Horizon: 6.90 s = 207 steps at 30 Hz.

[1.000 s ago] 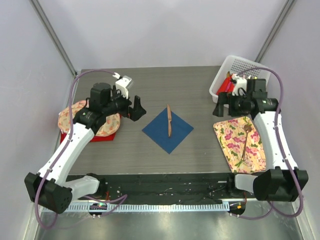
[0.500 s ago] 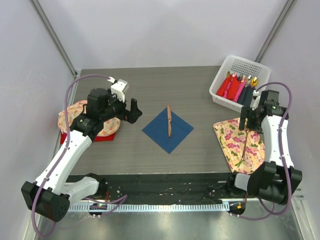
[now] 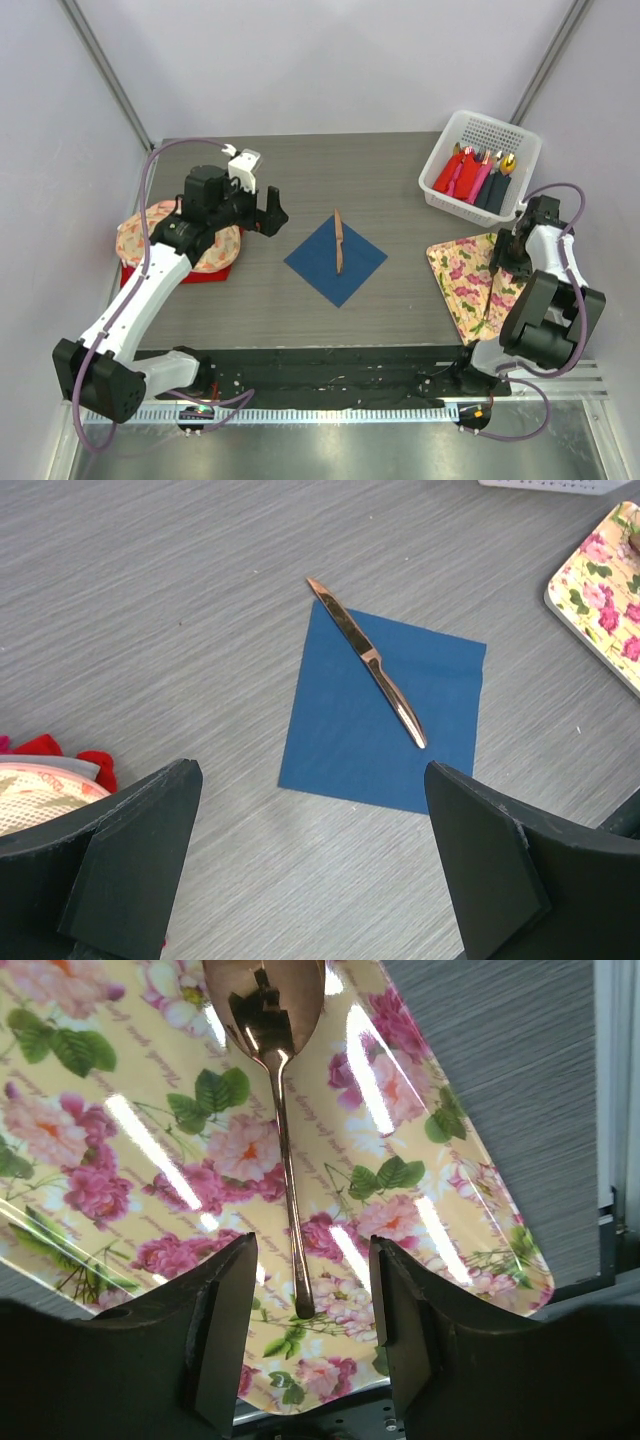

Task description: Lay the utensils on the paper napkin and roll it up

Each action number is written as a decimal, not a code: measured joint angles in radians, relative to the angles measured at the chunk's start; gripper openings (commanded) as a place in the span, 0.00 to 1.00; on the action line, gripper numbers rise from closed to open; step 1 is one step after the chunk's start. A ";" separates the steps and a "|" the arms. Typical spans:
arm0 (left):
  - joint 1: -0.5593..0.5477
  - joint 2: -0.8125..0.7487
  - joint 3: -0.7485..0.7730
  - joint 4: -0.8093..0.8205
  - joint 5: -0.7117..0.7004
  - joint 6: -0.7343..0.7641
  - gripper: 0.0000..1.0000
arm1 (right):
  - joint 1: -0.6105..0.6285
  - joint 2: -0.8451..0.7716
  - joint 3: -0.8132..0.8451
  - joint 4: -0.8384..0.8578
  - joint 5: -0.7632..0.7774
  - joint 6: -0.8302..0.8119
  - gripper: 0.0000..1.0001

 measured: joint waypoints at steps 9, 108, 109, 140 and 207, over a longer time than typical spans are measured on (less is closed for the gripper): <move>0.000 0.010 0.008 0.013 -0.010 0.000 1.00 | -0.027 0.090 -0.003 0.061 -0.029 0.048 0.48; -0.106 0.268 -0.051 0.999 0.350 -0.987 0.51 | 0.702 0.217 0.087 1.963 -1.054 1.582 0.01; -0.112 0.268 -0.053 1.002 0.350 -0.988 0.51 | 0.702 0.217 0.087 1.963 -1.050 1.582 0.01; -0.164 0.290 -0.076 1.037 0.315 -1.003 0.37 | 0.722 0.189 0.039 1.910 -0.998 1.534 0.01; -0.294 0.768 0.189 0.239 -0.358 -0.702 0.00 | 0.671 0.086 0.382 0.398 -0.360 0.217 1.00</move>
